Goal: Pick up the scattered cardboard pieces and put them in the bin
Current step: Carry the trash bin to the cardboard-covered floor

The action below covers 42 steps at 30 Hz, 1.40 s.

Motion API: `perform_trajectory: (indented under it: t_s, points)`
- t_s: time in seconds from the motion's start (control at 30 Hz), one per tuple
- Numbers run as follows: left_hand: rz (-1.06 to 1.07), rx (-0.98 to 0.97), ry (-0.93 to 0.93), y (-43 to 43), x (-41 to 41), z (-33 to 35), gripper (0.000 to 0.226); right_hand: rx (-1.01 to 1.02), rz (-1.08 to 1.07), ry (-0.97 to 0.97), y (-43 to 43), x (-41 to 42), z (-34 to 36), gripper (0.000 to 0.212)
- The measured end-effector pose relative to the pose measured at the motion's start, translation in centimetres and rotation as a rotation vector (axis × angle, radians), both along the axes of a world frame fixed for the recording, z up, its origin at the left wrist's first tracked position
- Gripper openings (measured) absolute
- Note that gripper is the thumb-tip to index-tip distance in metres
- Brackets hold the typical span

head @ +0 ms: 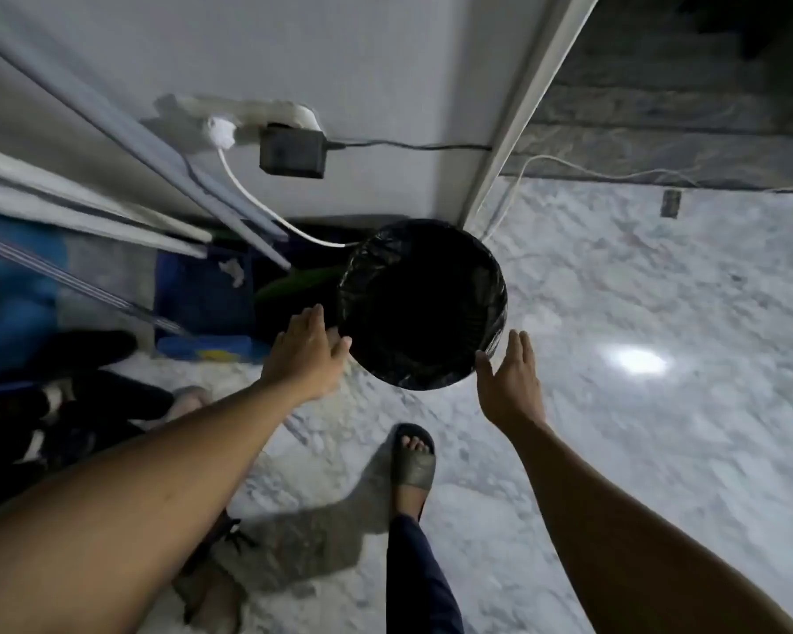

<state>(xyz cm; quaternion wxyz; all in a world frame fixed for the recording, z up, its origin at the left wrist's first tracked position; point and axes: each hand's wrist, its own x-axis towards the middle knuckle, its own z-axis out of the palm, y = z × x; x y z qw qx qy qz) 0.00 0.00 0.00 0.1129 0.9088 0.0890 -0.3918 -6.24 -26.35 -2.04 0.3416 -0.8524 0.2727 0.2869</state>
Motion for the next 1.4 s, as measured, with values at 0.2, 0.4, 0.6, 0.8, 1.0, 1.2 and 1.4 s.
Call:
perform_trajectory:
  t_s: [0.2, 0.4, 0.6, 0.8, 1.0, 1.2, 1.4]
  points:
    - [0.405, -0.103, 0.031, -1.9, 4.0, -9.0, 0.084, 0.193, -0.316, -0.031, -0.7, 4.0, -7.1, 0.049]
    - [0.609, -0.169, 0.023, -3.5, 6.0, -12.6, 0.085, 0.130, -0.346, -0.016, -1.0, 5.3, -11.4, 0.030]
    - [0.439, -0.089, -0.072, -2.3, 4.4, -10.8, 0.081, 0.063, -0.304, -0.039, -0.8, 4.3, -9.0, 0.062]
    - [0.277, -0.141, -0.141, -0.9, 2.4, -4.4, 0.078, -0.026, -0.268, -0.047, -1.0, 2.6, -2.3, 0.065]
    - [0.246, -0.255, -0.280, -2.5, 0.4, 5.0, 0.069, -0.036, -0.287, -0.060, -3.2, 1.0, 6.6, 0.067]
    - [0.309, -0.373, -0.374, -4.9, -1.7, 15.3, 0.063, -0.049, -0.350, -0.189, -4.7, -2.0, 17.7, 0.066]
    - [0.321, -0.388, -0.383, -6.7, -4.9, 26.2, 0.066, -0.005, -0.461, -0.321, -5.0, -7.9, 28.1, 0.071]
